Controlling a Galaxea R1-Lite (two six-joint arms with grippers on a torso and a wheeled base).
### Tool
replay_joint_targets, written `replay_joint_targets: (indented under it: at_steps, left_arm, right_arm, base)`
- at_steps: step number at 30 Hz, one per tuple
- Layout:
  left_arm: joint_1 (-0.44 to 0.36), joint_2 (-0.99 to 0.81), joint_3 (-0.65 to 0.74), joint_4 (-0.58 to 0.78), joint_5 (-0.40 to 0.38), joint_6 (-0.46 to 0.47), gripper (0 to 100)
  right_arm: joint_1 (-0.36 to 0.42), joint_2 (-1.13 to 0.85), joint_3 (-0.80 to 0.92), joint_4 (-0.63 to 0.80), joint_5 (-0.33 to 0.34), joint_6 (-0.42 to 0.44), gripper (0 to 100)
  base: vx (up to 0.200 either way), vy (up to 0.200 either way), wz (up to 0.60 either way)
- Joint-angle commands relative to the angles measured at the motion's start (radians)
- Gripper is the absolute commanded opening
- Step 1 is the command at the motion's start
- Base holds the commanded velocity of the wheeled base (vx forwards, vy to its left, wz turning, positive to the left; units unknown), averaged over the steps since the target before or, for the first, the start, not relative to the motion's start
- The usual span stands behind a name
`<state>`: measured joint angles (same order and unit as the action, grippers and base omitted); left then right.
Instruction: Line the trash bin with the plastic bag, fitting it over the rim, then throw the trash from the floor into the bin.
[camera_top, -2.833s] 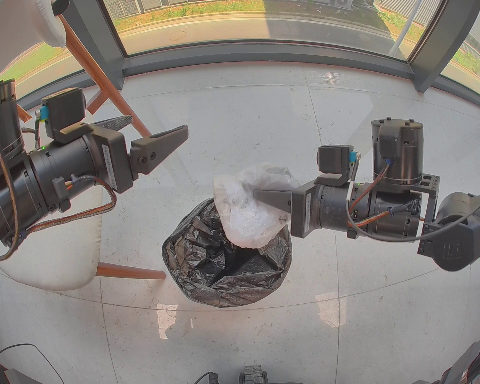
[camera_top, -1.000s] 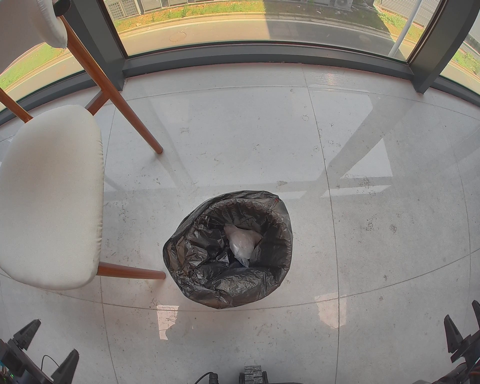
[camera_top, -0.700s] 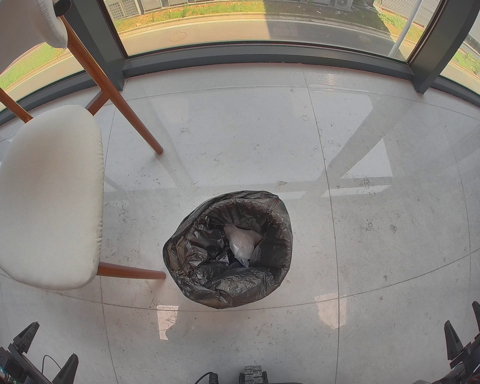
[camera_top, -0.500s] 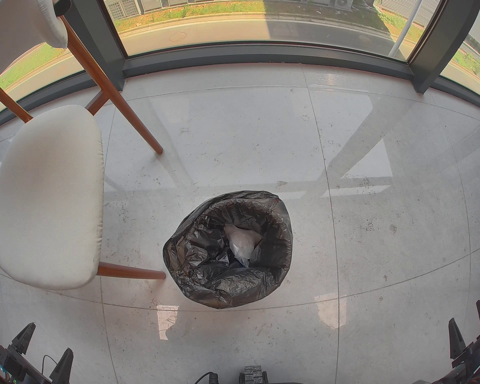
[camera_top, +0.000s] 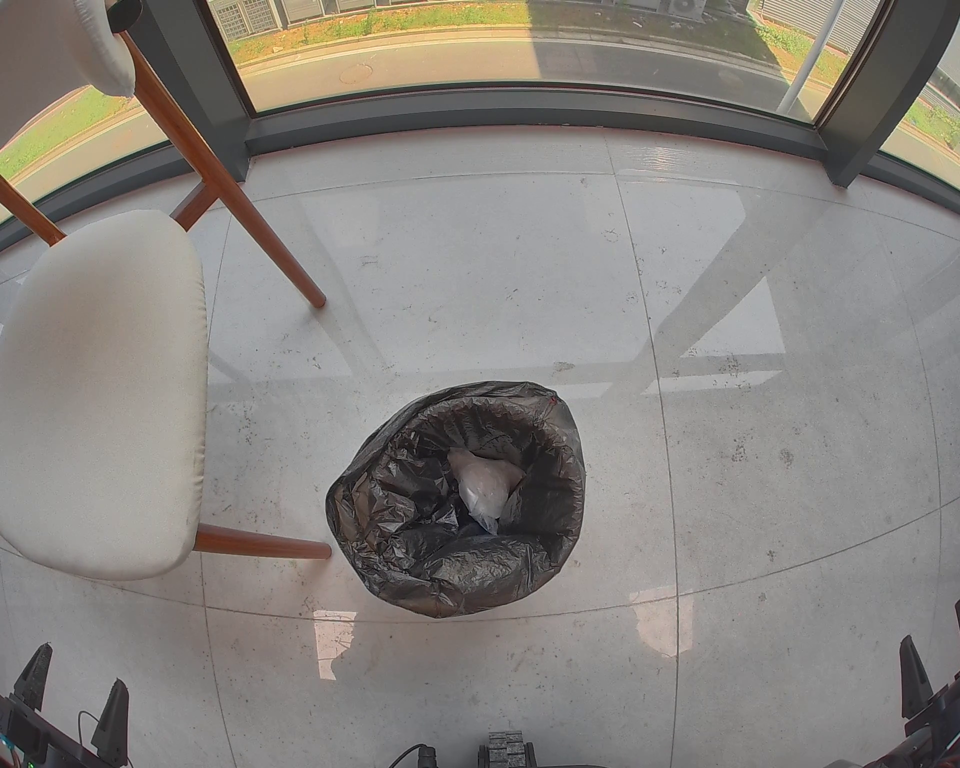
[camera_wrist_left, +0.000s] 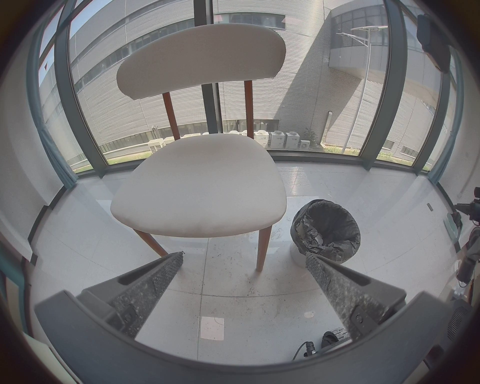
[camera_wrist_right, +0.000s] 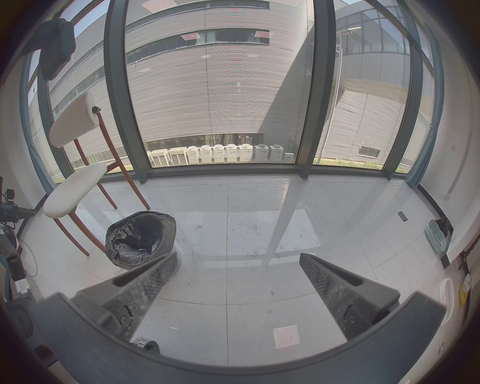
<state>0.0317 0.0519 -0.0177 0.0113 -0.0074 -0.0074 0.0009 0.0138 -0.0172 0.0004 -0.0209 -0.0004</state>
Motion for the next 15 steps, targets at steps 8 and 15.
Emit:
replay_joint_targets:
  at_steps: [8, 15]
  left_arm:
    - [-0.038, -0.052, 0.012, 0.006, -0.023, 0.017, 100]
    - [-0.036, -0.052, 0.012, 0.006, -0.022, 0.017, 100]
  right_arm:
    - [0.001, -0.003, 0.017, 0.0, 0.013, 0.002, 100]
    - [0.001, -0.003, 0.016, 0.0, 0.015, 0.0, 100]
  base:
    - [0.0, 0.0, 0.0]
    - [0.0, 0.0, 0.0]
